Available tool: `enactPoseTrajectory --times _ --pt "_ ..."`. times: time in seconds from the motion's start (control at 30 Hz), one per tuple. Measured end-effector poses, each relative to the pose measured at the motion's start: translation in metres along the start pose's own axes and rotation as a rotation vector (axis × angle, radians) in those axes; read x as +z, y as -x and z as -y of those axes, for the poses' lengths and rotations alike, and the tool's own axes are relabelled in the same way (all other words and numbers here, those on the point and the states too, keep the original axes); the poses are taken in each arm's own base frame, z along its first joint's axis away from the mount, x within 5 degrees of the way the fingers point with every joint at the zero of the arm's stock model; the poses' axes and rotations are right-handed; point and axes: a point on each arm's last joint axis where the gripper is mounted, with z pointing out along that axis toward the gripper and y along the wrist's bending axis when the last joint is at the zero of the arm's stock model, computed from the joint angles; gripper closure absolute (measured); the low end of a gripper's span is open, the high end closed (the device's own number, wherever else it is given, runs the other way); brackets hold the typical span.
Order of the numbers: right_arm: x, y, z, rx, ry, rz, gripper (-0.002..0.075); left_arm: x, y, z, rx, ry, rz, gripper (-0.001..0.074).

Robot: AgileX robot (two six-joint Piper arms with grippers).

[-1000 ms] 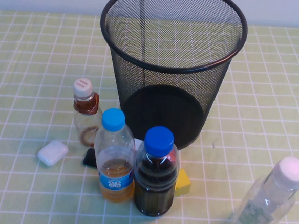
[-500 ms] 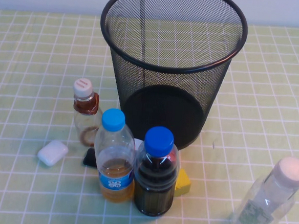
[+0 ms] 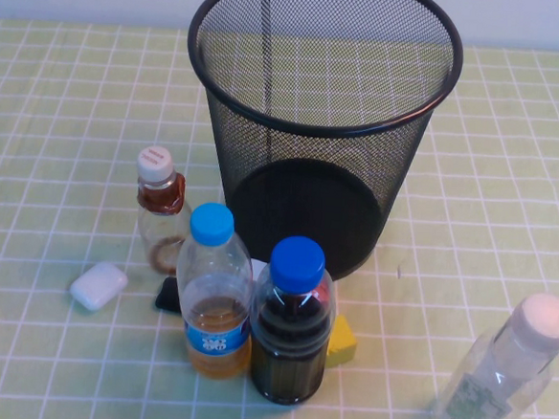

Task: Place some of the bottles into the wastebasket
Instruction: Pick up a bottle from the table with right arm

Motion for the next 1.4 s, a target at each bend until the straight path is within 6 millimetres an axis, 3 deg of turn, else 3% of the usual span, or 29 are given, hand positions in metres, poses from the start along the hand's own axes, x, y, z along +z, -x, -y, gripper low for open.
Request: enactPoseTrajectory --times 0.13,0.27,0.37,0.53,0.63,0.8,1.0,1.2,1.4 --pt "0.018 0.013 -0.026 -0.051 0.226 -0.240 0.0734 0.000 0.000 0.000 0.000 0.000 0.000 0.0734" --pt "0.036 0.028 -0.044 -0.121 0.323 -0.454 0.0704 0.000 0.000 0.000 0.000 0.000 0.000 0.0734" --pt "0.056 0.037 -0.058 -0.149 0.361 -0.561 0.0573 0.000 0.000 0.000 0.000 0.000 0.000 0.0734" --pt "0.086 0.038 -0.086 -0.151 0.374 -0.675 0.0196 0.000 0.000 0.000 0.000 0.000 0.000 0.0734" --pt "0.101 0.029 -0.098 -0.161 0.324 -0.739 0.0098 0.000 0.000 0.000 0.000 0.000 0.000 0.0734" --pt "0.111 0.020 -0.111 -0.192 0.268 -0.778 0.0062 0.000 0.000 0.000 0.000 0.000 0.000 0.0734" --pt "0.112 0.019 -0.109 -0.176 0.230 -0.773 0.0059 0.000 0.000 0.000 0.000 0.000 0.000 0.0734" --pt "0.119 -0.004 -0.102 -0.186 0.167 -0.846 0.0057 0.000 0.000 0.000 0.000 0.000 0.000 0.0734" --pt "0.123 -0.013 -0.097 -0.208 0.128 -0.866 0.0057 0.000 0.000 0.000 0.000 0.000 0.000 0.0734"
